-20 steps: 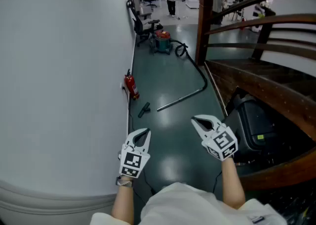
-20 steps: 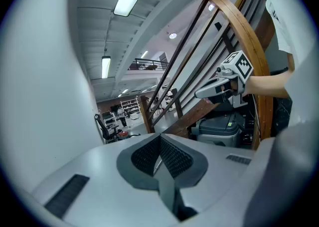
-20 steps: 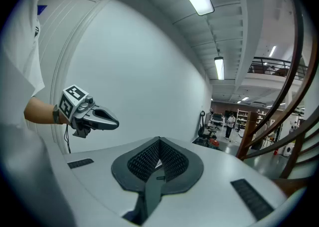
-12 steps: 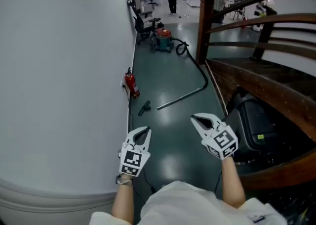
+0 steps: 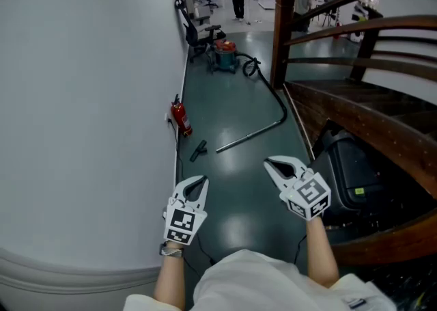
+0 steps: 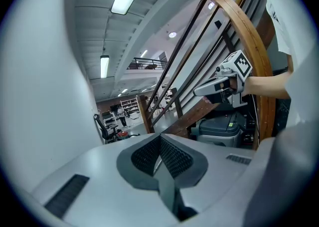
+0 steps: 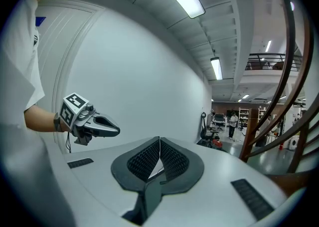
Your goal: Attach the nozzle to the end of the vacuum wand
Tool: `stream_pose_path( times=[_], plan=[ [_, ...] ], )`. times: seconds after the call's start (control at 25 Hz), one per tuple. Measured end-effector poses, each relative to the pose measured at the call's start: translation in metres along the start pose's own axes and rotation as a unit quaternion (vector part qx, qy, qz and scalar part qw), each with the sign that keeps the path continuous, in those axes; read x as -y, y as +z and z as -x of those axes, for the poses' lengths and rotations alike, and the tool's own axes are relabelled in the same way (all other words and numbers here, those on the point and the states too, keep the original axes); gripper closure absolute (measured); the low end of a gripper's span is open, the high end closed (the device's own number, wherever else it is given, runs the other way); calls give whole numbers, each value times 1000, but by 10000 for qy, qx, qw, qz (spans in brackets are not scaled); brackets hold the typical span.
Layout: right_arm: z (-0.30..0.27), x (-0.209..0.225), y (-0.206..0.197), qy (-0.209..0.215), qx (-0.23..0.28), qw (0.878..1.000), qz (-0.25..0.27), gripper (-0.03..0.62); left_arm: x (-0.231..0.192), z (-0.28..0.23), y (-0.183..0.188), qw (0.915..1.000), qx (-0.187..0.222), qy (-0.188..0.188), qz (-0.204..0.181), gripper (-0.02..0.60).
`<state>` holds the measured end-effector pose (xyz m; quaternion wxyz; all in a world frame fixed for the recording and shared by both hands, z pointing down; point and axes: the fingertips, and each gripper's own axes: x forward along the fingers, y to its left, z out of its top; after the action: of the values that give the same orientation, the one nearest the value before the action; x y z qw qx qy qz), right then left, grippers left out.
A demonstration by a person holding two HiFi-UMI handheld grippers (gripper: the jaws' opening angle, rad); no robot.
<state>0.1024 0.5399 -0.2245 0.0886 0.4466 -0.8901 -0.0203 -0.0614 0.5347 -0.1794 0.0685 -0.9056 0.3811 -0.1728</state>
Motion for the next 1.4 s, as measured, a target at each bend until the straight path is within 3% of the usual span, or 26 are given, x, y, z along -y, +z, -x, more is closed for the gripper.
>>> stream_pose_path(
  times=[0.64,1.04,1.4],
  plan=[
    [-12,70,-22,172,19,9998,32,568,-3,-62,2,9997,-146,206,61,581],
    [-108,138,-32,129,-141,9998,77,568,-89,-151,-14,9997,-182,171,49,582],
    [-213,215,5,-69,-78,9996,251,566,-184,-243,1,9999,-101,-89,36,583]
  ],
)
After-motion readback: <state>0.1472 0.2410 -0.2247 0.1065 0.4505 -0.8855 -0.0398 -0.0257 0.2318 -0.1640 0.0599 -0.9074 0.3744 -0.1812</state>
